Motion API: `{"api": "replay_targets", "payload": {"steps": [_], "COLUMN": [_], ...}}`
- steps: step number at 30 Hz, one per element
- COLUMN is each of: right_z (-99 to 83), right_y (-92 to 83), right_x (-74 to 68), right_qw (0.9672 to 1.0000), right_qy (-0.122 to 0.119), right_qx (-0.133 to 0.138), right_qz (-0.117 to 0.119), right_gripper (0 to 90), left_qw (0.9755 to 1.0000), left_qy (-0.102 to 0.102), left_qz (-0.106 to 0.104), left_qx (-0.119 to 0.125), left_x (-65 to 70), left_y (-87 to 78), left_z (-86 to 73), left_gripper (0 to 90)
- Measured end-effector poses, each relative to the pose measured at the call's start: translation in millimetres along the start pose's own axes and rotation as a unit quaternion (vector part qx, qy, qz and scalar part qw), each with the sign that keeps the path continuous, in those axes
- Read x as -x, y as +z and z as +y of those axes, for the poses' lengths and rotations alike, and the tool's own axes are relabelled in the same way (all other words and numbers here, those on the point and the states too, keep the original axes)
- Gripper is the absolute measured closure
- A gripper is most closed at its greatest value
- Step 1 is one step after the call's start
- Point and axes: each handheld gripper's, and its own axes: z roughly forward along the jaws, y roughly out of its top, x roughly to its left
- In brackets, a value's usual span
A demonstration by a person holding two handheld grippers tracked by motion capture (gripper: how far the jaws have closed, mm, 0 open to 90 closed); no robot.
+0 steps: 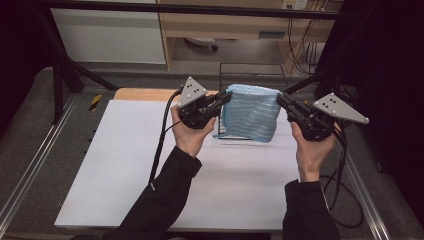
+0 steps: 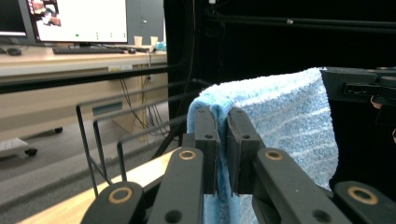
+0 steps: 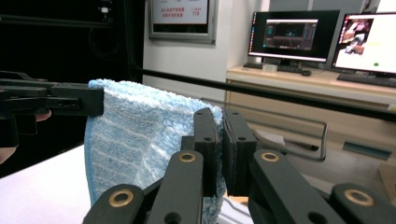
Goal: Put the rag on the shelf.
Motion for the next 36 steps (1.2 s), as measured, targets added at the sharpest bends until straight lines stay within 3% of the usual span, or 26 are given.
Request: {"api": "replay_targets", "payload": {"steps": [16, 36], "right_z": [42.4, 78.1], "right_y": [10.1, 34.6], "right_x": [7.2, 37.7], "right_qw": [0.9992, 0.9982], "right_qy": [-0.011, -0.005], "right_qx": [0.039, 0.055], "right_qz": [-0.007, -0.022], "right_gripper": [86.0, 85.9], "left_qw": [0.9992, 0.9983], "left_qy": [0.01, 0.027], "left_qz": [0.012, 0.026], "left_qx": [0.037, 0.044], "left_x": [-5.8, -14.4], "left_y": [8.4, 38.8], "left_z": [44.9, 90.9], "left_gripper": [84.3, 84.3]}}
